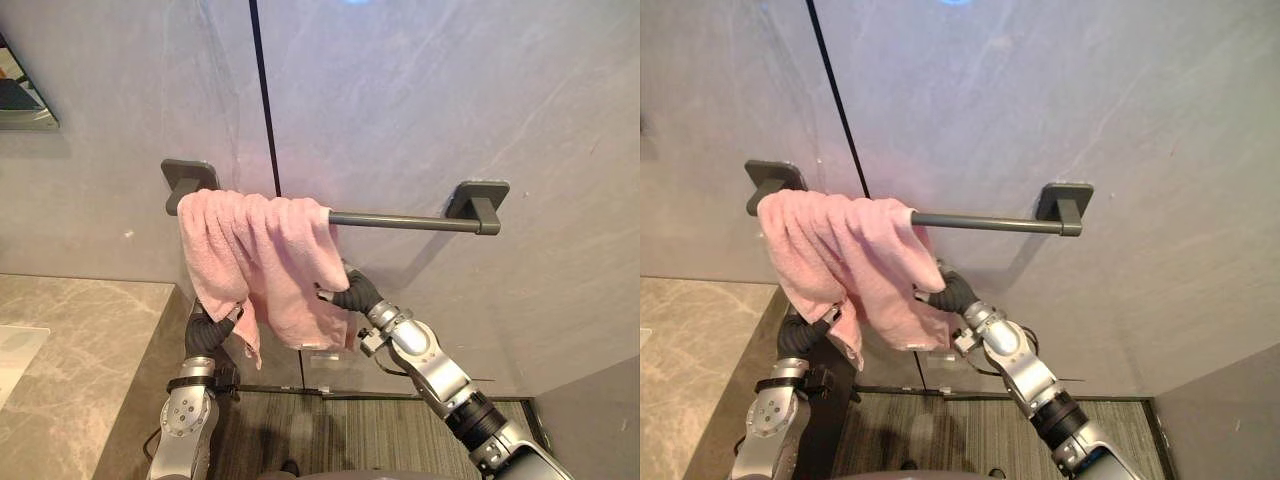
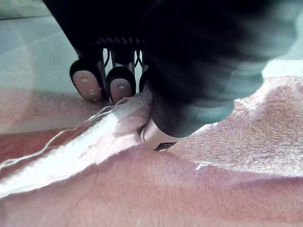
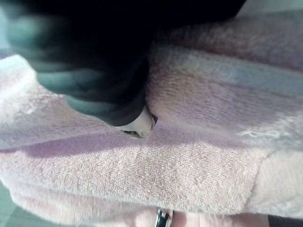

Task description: Organize washtable

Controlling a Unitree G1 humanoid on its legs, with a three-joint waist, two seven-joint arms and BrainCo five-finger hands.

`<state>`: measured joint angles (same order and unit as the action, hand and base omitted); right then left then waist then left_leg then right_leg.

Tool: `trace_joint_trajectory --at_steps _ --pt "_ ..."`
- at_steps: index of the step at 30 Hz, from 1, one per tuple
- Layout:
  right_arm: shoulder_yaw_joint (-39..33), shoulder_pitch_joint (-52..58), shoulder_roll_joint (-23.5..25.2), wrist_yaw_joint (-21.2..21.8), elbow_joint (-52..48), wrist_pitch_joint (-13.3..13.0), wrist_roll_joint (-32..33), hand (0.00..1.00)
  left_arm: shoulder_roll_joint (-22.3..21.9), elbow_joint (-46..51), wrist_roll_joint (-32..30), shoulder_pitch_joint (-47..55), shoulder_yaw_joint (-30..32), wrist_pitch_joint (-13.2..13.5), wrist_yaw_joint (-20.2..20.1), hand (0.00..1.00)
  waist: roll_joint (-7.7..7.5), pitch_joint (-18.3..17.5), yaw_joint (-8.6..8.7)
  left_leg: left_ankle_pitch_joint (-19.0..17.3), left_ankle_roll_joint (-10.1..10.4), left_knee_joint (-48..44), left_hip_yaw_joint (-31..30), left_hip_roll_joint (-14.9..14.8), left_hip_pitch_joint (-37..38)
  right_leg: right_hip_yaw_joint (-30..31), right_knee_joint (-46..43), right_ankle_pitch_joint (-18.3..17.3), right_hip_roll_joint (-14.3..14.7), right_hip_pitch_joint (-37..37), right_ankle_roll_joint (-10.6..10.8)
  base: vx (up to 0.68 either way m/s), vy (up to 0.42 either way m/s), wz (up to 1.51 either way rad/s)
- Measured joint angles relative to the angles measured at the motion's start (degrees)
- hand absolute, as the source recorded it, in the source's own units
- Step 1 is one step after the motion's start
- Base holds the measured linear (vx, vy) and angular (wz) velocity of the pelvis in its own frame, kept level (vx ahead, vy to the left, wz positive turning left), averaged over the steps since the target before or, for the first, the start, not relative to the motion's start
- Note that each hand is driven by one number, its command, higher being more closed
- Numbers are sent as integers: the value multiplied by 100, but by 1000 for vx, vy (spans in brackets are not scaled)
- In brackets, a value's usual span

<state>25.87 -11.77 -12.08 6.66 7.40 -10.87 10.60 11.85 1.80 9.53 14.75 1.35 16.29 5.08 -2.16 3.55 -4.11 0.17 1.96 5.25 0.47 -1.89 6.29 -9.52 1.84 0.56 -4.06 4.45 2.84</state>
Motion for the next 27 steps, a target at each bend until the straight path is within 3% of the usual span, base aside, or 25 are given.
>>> trace_joint_trajectory --at_steps 7,13,27 --pt "-1158 895 60 -32 -701 -10 16 100 -239 320 -9 38 183 27 -12 100 1 1 49 -2 -1 -5 60 7 12 41 5 0 -3 -14 1 -15 -4 -3" --pt "-1582 987 221 -58 -968 -33 167 100 -444 570 -6 43 134 45 -136 100 8 3 188 -9 -2 -8 129 -6 4 124 25 2 17 -58 1 -35 -14 -7" --pt "-2091 1163 300 -105 -993 -42 227 100 -490 775 55 -17 129 44 -373 100 26 6 330 -67 -31 -36 191 10 4 182 37 5 5 -71 8 -2 -1 -1"
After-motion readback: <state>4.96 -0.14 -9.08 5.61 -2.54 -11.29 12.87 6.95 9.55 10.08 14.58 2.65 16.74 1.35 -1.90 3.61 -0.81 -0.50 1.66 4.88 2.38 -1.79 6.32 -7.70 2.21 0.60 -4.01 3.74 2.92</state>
